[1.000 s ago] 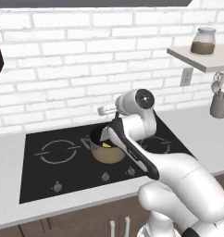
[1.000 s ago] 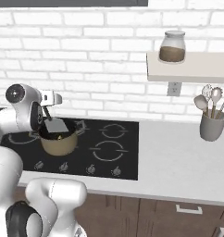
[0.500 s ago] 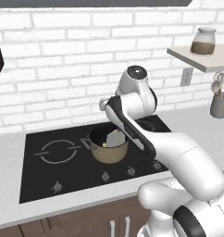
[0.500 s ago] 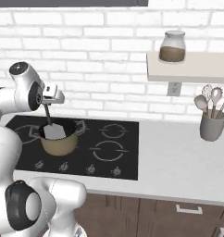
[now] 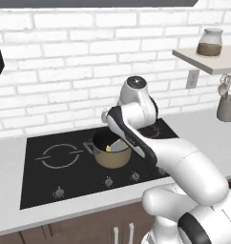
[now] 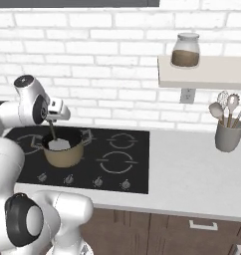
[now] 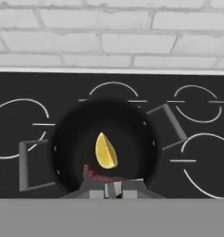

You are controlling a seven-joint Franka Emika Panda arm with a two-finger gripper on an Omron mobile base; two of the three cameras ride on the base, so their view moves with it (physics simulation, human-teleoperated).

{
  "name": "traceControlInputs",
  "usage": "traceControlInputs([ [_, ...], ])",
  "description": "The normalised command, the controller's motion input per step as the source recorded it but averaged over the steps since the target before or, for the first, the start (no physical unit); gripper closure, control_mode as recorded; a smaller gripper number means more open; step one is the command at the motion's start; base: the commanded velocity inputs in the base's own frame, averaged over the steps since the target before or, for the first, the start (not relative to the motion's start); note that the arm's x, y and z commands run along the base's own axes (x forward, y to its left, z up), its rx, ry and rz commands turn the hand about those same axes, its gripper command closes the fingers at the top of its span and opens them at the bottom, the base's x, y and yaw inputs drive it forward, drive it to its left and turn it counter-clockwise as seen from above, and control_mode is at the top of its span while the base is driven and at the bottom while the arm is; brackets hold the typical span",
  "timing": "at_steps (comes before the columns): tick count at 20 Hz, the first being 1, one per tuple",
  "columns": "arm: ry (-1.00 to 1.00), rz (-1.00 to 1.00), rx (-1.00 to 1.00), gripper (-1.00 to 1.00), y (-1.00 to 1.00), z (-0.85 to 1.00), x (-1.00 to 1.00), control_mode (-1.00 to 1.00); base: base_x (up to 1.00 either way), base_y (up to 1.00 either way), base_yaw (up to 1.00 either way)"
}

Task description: Put the potato and lemon wedge in the pot. Retrieve the spatula and lightly stir the vegetables in the pot.

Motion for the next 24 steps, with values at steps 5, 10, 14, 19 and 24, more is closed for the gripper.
traceControlInputs([
  [5,-0.18,0.0,0.03,1.0,0.0,-0.42,0.0,-1.0,0.0,0.0,0.0],
  [10,-0.24,0.0,0.1,1.0,0.0,-0.1,0.01,-1.0,0.0,0.0,0.0],
  [14,-0.16,0.0,0.18,1.0,0.0,0.0,0.13,-1.0,0.0,0.0,0.0],
  [19,-0.1,0.0,0.17,1.0,0.0,0.0,0.01,-1.0,0.0,0.0,0.0],
  [24,0.16,-0.1,0.04,1.0,-0.01,0.05,-0.06,-1.0,0.0,0.0,0.0],
])
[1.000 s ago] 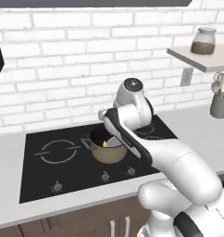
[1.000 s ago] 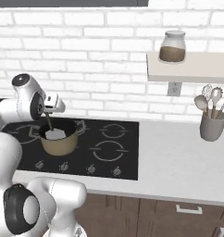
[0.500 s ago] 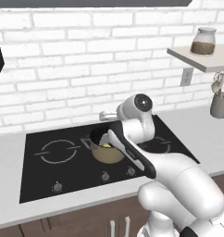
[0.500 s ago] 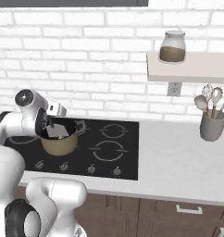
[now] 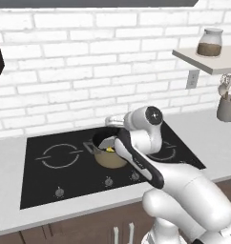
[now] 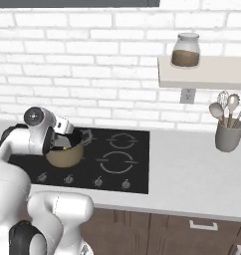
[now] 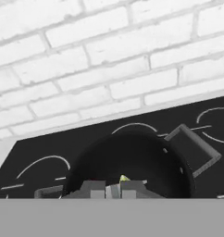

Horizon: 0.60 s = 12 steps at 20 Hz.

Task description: Put the potato and lemon wedge in the pot. Retrieve the spatula and lightly stir the vegetables in the pot.

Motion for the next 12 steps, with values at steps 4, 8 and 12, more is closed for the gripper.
traceControlInputs([
  [4,0.35,-0.21,0.01,1.0,-0.02,0.61,-0.04,-1.0,0.0,0.0,0.0],
  [8,0.36,-0.18,0.0,1.0,-0.08,0.19,0.02,-1.0,0.0,0.0,0.0],
  [12,0.25,-0.14,0.0,1.0,-0.24,0.11,0.02,-1.0,0.0,0.0,0.0],
])
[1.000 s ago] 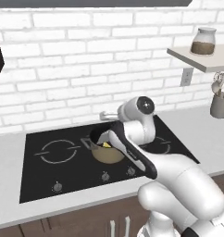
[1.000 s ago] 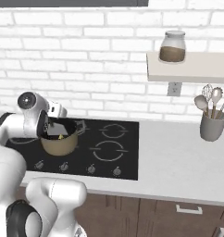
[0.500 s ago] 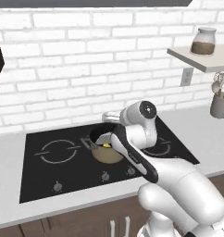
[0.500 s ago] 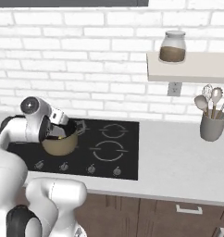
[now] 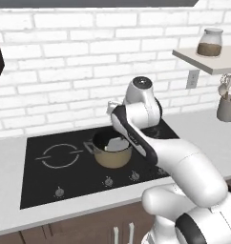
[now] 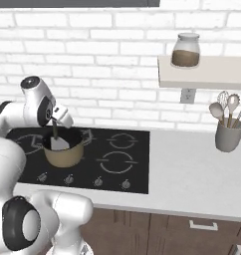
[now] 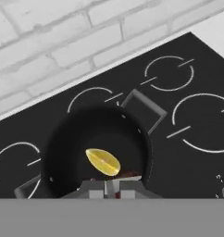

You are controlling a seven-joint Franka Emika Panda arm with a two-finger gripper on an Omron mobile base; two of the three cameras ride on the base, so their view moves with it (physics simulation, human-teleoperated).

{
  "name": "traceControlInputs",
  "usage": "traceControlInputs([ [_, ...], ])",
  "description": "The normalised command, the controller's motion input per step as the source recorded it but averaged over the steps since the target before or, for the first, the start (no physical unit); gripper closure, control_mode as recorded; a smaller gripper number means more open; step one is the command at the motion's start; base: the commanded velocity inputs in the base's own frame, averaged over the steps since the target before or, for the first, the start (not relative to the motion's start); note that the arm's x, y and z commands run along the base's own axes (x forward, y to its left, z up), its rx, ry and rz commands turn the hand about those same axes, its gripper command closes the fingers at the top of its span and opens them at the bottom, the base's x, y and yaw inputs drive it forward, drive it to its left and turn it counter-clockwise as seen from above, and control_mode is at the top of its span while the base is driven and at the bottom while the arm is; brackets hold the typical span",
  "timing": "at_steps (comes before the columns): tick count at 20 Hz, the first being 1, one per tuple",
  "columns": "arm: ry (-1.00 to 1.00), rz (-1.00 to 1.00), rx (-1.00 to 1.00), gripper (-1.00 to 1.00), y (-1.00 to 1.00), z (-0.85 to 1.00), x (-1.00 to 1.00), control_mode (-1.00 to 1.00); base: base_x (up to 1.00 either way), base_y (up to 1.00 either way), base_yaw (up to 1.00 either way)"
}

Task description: Put the potato and lemon wedge in the pot. Retrieve the spatula and lightly stir the vegetables in the pot.

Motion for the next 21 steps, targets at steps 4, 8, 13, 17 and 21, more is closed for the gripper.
traceControlInputs([
  [4,0.13,-0.05,0.0,1.0,-0.16,-0.52,0.17,-1.0,0.0,0.0,0.0],
  [8,-0.04,0.0,0.0,1.0,0.0,-0.96,0.19,-1.0,0.0,0.0,0.0],
  [13,-0.17,0.0,0.0,1.0,0.1,-1.0,0.06,-1.0,0.0,0.0,0.0],
  [17,-0.14,0.0,-0.01,1.0,0.23,-1.0,-0.13,-1.0,0.0,0.0,0.0],
  [21,-0.21,0.0,0.0,1.0,0.26,-0.46,-0.03,-1.0,0.0,0.0,0.0],
])
